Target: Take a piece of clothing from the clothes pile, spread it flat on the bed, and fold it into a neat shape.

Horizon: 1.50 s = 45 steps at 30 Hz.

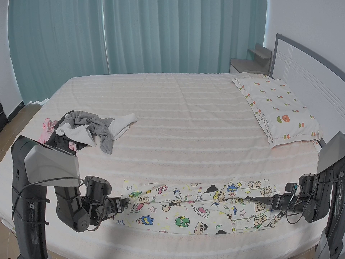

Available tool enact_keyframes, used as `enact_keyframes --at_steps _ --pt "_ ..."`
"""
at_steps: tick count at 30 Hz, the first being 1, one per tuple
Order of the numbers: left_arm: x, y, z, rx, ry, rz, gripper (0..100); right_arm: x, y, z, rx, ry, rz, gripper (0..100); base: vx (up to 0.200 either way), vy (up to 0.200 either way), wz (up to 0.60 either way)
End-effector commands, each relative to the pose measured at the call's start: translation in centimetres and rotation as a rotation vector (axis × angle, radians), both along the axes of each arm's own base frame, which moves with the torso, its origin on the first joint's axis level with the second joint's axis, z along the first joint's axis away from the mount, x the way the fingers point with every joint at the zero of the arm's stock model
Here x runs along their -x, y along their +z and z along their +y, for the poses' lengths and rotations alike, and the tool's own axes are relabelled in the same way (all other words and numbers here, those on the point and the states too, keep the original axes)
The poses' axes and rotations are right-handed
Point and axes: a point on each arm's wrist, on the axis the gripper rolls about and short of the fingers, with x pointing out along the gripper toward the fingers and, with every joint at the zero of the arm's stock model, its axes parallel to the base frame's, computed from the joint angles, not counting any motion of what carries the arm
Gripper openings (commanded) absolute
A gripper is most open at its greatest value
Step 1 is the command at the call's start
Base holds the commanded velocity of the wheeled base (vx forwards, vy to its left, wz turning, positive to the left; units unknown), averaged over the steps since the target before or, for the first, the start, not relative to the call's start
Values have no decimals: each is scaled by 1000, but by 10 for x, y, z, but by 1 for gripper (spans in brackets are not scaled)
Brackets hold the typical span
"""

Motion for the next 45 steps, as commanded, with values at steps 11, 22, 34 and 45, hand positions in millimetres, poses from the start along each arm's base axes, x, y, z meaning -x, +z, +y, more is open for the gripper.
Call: enact_keyframes --at_steps 11,22,34,45 --pt "-14 57 5 374 55 1 100 -1 1 0 2 -1 -19 100 0 0 0" --pt "-31 11 -28 261 -86 110 100 -1 1 0 2 -1 -19 100 0 0 0" --pt "-34 -12 -24 153 -160 150 100 -1 1 0 3 -2 -18 100 0 0 0" --pt "-40 -17 -28 100 -208 147 100 -2 1 -1 4 -5 -20 100 0 0 0"
